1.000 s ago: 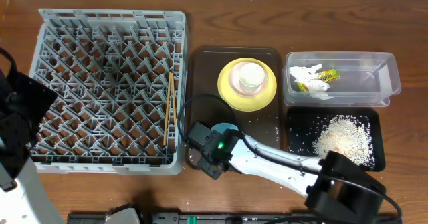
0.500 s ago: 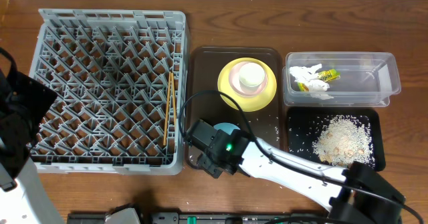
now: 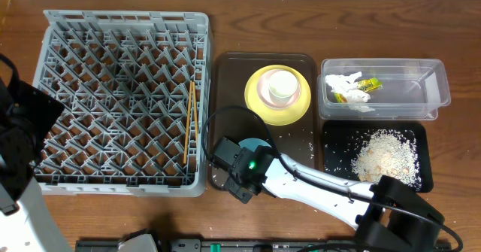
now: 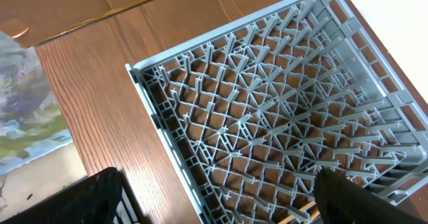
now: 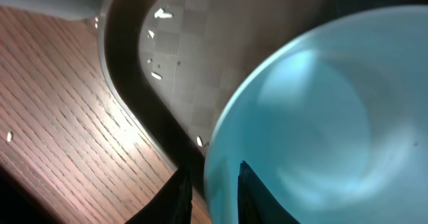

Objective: Sort waste into correct bins and load items into the dishwasher

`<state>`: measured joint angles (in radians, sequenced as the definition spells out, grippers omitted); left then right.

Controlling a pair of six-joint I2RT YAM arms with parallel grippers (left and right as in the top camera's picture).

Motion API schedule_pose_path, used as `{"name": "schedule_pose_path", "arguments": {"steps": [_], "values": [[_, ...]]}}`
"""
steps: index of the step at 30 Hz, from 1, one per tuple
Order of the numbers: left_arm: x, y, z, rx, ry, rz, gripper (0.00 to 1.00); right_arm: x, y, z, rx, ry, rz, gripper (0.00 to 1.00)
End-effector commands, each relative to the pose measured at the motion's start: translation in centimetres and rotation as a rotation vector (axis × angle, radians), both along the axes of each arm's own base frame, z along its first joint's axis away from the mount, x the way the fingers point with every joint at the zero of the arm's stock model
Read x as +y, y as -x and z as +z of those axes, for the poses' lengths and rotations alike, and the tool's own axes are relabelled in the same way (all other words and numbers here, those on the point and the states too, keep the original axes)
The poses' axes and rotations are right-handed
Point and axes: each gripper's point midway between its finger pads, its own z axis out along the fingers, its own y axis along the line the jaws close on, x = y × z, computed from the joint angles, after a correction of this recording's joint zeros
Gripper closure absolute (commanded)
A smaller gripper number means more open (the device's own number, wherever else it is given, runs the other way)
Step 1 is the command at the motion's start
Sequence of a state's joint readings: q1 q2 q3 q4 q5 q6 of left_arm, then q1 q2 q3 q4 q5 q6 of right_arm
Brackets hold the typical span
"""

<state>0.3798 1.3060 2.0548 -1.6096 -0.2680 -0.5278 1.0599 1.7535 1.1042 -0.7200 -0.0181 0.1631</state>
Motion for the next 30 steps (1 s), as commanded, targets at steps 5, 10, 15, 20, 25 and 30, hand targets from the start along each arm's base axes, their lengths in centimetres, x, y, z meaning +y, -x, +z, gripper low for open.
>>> {"name": "schedule_pose_path", "arguments": {"steps": [5,10,15,20,25,30], "values": [[-0.2,1.0,-0.4,0.034,0.018,0.018,0.07,-0.5,0.8,-0.7,0.0,0.031,0.022,0.78],[-0.2,1.0,-0.4,0.034,0.018,0.018,0.07,-0.8,0.9,-0.9,0.001,0.041,0.021,0.79],[-0.2,1.0,-0.4,0.034,0.018,0.018,0.07,-1.0,0.8,-1.2,-0.004,0.046,0.02,0.8],[-0.2,1.0,-0.4,0.034,0.018,0.018,0.07,-1.1,0.5,-1.1,-0.022,0.05,0.016,0.87],[-0.2,1.0,-0.4,0.034,0.018,0.018,0.07,-1.6,0.8,-1.2,-0.011,0.072,0.016,0.94],[-0.2,1.0,-0.4,0.034,0.018,0.018,0.07,-1.6,0.8,-1.2,-0.011,0.071,0.016,0.94]]}}
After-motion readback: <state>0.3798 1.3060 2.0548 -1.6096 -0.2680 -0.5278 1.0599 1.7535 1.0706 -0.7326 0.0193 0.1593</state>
